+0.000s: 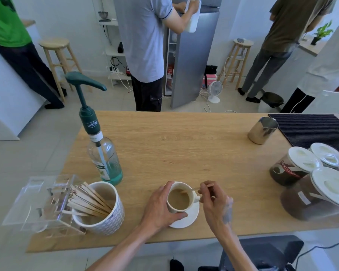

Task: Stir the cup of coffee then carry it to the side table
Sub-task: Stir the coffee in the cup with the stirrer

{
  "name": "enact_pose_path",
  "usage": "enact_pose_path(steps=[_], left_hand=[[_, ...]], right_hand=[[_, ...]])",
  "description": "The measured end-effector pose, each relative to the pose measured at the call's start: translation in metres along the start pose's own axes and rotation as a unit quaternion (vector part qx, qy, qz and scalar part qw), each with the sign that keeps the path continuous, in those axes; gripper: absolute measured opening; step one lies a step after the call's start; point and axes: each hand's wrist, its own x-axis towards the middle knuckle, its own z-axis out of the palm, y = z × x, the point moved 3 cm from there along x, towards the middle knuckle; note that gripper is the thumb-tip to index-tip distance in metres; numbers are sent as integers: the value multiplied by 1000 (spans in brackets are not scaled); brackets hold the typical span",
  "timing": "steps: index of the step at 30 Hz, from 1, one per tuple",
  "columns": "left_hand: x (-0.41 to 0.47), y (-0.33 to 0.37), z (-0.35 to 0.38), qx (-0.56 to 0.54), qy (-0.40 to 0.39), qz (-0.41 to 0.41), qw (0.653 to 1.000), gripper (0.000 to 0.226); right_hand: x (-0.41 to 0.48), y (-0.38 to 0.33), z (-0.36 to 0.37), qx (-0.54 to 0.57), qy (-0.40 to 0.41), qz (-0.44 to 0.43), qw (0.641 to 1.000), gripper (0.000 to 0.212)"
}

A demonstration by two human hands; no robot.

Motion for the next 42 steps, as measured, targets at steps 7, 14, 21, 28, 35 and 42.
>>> enact_pose_path(steps=[7,14,21,28,35,42], left_hand=[[2,-2,2,1,6,0,1000,93],[2,-3,2,2,5,1,1000,95],[3,-5,4,3,7,2,1000,99],[3,-4,4,3,7,4,1000,96],[2,-4,3,-2,13,8,1000,95],[4,-7,6,1,9,5,1000,98]], right_hand=[[-16,7,-5,12,-71,-50,996,9],[-3,-1,-8,-27,-14,-116,993,30],[-12,10,-12,47,-112,-49,991,6],[3,2,-15,-24,-23,-95,995,32],[-9,10,-15,15,-126,-60,990,5],[-6,8,-8,2,-78,-63,995,7]])
